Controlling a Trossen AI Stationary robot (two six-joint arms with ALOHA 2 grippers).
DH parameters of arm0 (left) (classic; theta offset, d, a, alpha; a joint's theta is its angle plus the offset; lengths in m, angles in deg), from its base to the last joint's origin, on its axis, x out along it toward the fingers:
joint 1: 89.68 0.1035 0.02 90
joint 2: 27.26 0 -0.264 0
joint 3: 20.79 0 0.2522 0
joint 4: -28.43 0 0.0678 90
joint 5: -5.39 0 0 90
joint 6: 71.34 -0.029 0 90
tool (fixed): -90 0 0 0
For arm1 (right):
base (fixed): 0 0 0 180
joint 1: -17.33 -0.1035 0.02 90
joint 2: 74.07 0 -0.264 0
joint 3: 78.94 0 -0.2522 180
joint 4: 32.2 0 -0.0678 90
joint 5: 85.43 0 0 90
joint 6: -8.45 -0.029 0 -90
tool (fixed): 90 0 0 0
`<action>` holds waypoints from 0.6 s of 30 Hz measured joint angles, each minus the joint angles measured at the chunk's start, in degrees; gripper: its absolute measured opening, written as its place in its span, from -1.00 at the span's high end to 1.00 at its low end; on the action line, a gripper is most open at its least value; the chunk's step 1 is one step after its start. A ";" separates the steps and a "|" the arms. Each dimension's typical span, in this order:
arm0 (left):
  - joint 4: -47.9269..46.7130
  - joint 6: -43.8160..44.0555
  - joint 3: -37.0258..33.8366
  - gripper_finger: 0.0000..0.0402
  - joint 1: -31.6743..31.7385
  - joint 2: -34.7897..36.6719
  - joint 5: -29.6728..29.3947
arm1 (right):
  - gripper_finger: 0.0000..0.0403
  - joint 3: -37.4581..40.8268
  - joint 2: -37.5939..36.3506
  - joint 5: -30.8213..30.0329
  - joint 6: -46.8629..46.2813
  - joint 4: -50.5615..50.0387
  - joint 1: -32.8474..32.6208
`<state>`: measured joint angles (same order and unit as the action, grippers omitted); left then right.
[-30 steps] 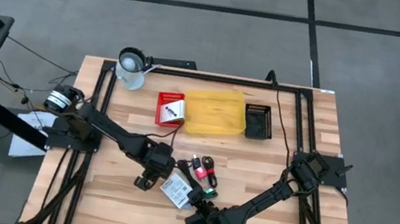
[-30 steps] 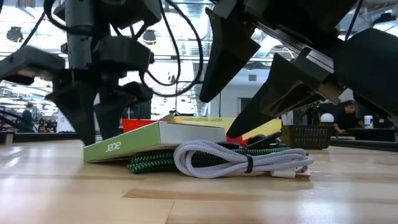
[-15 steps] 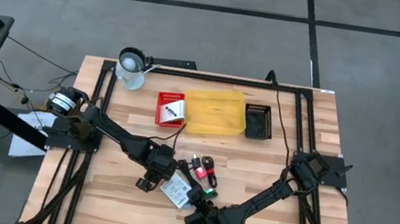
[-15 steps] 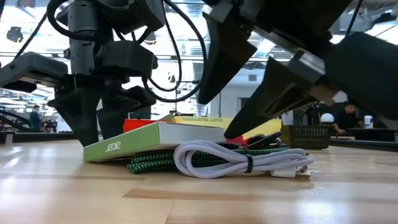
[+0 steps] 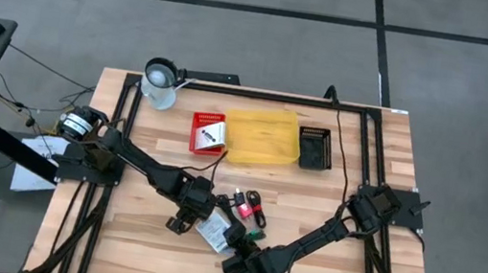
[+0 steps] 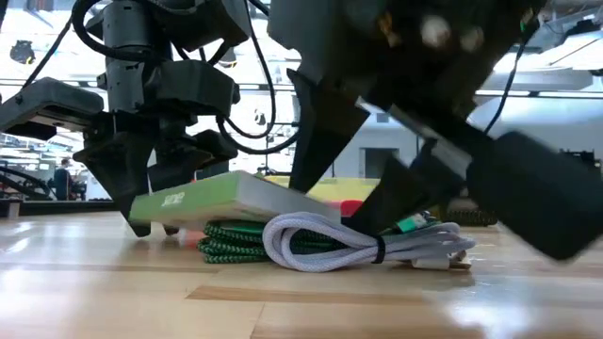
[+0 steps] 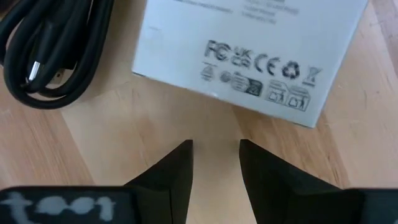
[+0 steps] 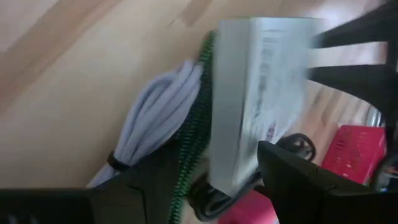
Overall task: Pick and place items into bin
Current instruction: Put the white card reader box into the red bin
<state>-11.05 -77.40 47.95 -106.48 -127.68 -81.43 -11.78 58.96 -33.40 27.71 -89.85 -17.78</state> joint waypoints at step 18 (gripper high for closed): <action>1.25 0.02 0.02 0.40 0.02 0.00 0.11 | -0.07 0.06 0.38 -5.63 1.75 2.68 0.39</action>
<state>-9.80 -77.38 47.97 -106.46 -127.68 -81.32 -11.72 59.34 -39.02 29.46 -87.17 -17.39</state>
